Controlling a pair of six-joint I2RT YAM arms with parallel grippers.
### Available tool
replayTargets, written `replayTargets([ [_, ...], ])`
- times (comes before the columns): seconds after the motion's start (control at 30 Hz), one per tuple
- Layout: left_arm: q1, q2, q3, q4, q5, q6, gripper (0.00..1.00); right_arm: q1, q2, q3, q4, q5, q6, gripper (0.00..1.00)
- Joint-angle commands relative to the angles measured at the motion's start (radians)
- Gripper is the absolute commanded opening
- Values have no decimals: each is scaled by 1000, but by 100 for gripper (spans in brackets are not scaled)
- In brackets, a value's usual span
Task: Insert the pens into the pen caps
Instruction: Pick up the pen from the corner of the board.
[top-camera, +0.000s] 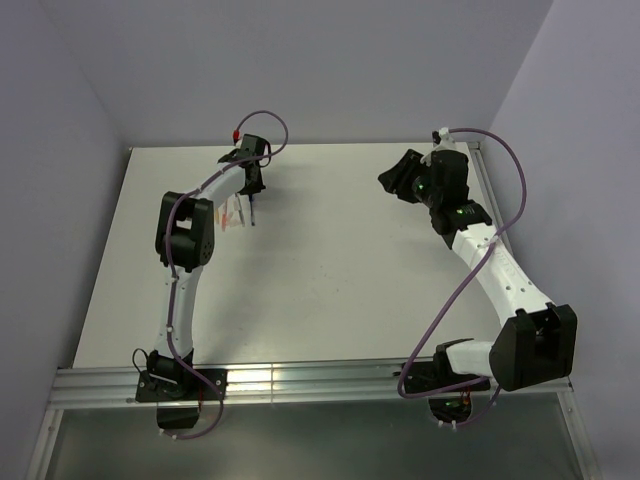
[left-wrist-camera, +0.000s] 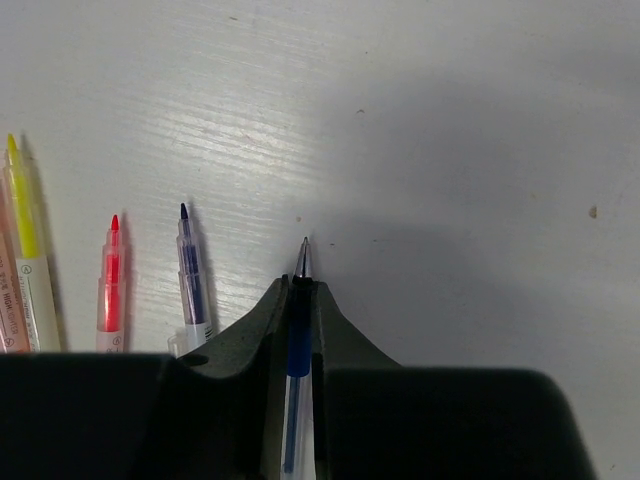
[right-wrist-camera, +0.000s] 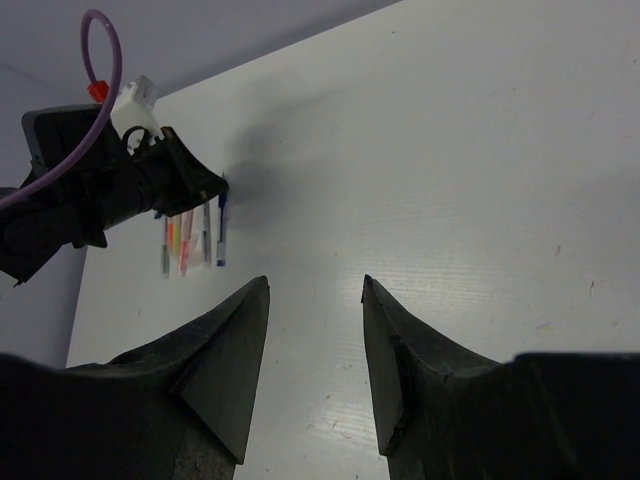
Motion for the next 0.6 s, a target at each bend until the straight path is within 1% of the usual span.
replayTargets([
  [0.0, -3, 14, 35, -49, -32, 14, 9, -7, -32, -1, 39, -11, -4, 50],
  [0.13, -3, -1, 33, -51, -41, 24, 1, -7, -34, -1, 39, -16, -2, 49],
  [0.57, -3, -46, 35, -43, -43, 35, 0, -7, -25, -2, 44, -27, 2, 49],
])
